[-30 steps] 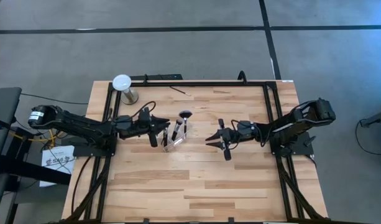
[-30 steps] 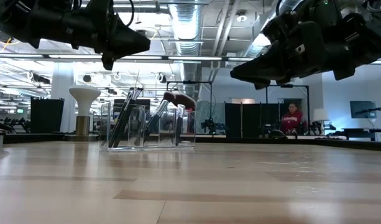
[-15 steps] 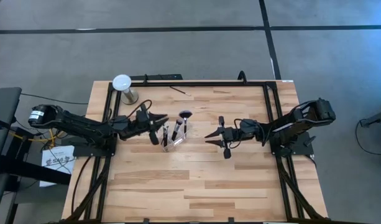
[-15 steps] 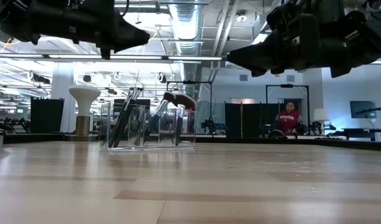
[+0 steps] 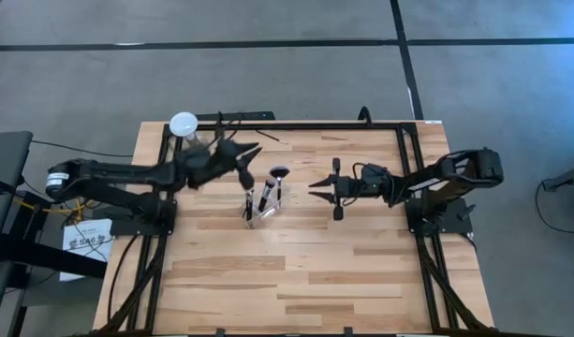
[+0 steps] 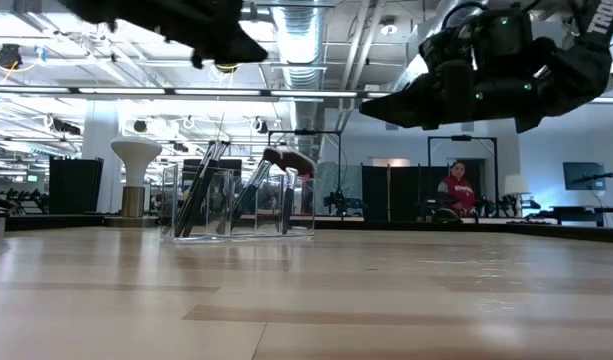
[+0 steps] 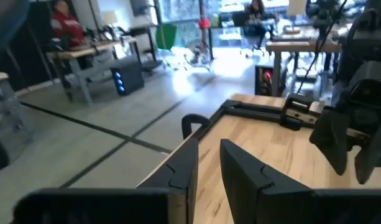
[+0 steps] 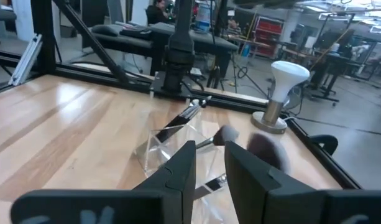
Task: Put items in baskets/containers
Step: Put the liner brush into the left section of the transparent organizer
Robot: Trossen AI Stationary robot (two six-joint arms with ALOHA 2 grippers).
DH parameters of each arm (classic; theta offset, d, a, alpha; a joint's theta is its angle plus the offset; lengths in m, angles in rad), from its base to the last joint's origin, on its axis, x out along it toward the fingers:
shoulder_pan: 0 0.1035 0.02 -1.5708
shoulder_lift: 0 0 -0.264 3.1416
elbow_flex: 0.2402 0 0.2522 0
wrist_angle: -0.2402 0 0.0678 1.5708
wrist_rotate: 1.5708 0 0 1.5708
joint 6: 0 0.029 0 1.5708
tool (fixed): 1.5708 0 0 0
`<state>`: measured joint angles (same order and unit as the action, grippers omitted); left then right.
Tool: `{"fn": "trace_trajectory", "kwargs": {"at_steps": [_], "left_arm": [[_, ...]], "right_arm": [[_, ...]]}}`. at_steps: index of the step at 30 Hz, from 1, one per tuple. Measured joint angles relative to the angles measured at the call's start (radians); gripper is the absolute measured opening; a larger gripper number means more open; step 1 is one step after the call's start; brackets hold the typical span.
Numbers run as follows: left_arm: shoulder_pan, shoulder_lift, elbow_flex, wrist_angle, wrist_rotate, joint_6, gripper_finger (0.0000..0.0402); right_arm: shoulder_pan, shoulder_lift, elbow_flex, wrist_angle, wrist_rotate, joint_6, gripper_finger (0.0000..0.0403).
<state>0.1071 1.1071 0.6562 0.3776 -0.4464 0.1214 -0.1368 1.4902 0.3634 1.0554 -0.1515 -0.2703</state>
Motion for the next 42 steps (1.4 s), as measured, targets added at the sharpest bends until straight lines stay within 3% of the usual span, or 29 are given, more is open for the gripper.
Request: {"fn": "trace_trajectory", "kwargs": {"at_steps": [5,11,16,22,25,29,36,42], "left_arm": [[0.175,0.09,0.132,-0.118,0.234,-0.014,0.007],[0.328,0.197,0.235,-0.217,0.403,0.001,0.0071],[0.389,0.306,0.357,-0.335,0.427,0.012,0.0072],[0.382,0.418,0.486,-0.423,0.43,0.042,0.0072],[0.397,0.456,0.533,-0.441,0.431,0.06,0.0072],[0.452,0.512,0.64,-0.583,0.43,0.072,0.0068],[0.543,0.596,0.783,-0.75,0.47,0.204,0.0059],[0.606,0.674,0.841,-0.765,0.529,0.276,0.0068]], "right_arm": [[-0.073,0.0,0.012,0.003,-0.072,0.036,0.0075],[-0.108,0.0,0.019,-0.006,-0.138,0.1,0.0075],[-0.081,0.0,0.019,-0.098,-0.147,0.131,0.0075],[-0.028,0.0,0.019,-0.185,-0.144,0.139,0.0075],[-0.003,0.0,0.019,-0.192,-0.136,0.162,0.0075],[0.025,0.0,0.019,-0.196,-0.135,0.182,0.0075],[0.056,0.0,0.019,-0.195,-0.112,0.244,0.0075],[0.091,0.0,0.019,-0.196,-0.107,0.246,0.0075]]}}
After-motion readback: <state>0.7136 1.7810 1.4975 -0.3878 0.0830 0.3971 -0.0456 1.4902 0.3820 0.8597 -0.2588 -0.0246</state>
